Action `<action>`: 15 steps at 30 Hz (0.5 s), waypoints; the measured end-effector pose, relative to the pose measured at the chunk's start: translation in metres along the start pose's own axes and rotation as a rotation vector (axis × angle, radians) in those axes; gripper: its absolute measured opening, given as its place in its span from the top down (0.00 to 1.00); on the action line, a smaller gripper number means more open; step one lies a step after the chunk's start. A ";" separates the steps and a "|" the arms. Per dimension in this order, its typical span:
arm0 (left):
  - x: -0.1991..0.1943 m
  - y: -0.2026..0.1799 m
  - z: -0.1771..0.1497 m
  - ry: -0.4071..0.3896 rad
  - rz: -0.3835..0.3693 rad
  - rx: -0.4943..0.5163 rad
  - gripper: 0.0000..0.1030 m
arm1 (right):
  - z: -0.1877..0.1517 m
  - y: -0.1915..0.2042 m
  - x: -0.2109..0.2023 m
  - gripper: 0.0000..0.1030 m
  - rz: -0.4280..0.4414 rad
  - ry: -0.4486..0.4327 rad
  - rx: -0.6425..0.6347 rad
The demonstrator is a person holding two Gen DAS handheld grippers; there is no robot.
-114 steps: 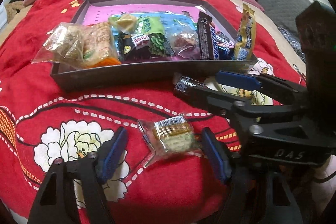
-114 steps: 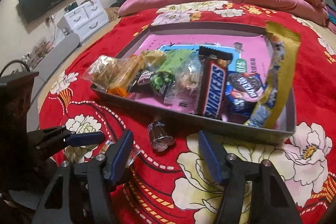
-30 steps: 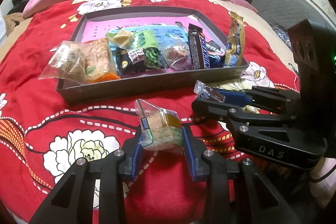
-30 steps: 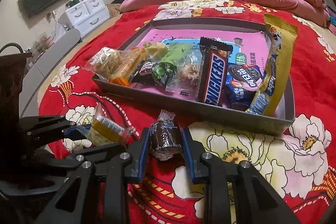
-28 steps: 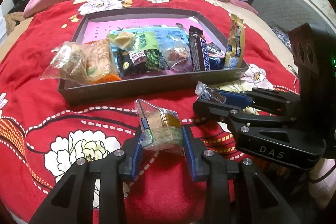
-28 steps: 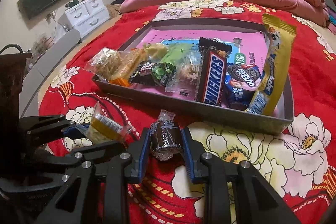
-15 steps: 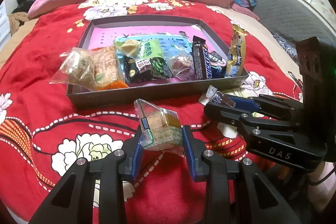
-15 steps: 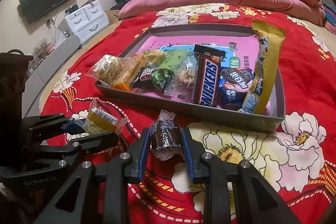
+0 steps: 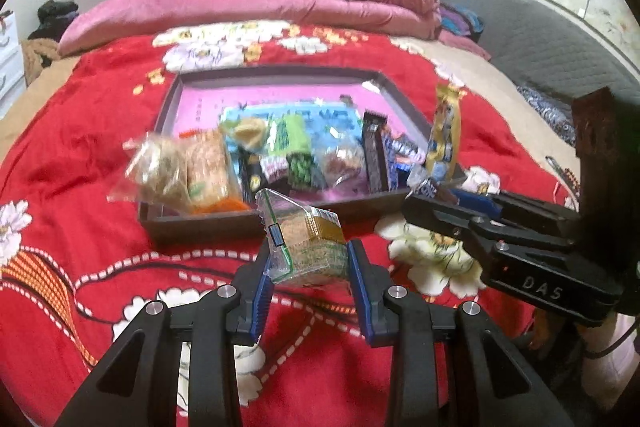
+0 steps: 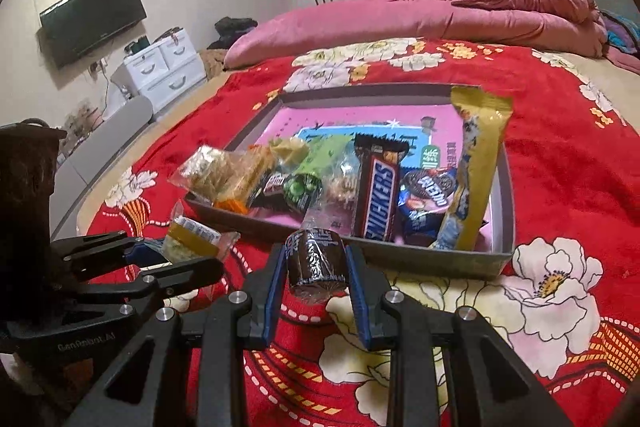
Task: Organize snacks
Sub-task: 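Lift both held snacks and carry them over the grey tray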
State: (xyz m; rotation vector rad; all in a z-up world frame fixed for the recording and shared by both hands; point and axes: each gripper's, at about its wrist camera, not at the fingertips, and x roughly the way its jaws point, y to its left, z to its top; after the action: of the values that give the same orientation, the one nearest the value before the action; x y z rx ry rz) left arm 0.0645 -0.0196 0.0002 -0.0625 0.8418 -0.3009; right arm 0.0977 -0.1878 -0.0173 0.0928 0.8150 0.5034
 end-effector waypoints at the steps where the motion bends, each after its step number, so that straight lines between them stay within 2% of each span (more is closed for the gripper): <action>1: -0.001 -0.001 0.001 -0.009 0.001 0.003 0.65 | 0.001 -0.001 -0.001 0.71 -0.001 -0.008 0.004; 15: 0.012 0.015 0.018 -0.035 0.005 -0.057 0.65 | 0.011 -0.016 -0.009 0.71 -0.042 -0.075 0.058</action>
State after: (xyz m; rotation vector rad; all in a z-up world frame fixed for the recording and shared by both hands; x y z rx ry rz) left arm 0.0888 -0.0102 0.0007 -0.1185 0.8161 -0.2708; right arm 0.1067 -0.2050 -0.0078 0.1468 0.7565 0.4345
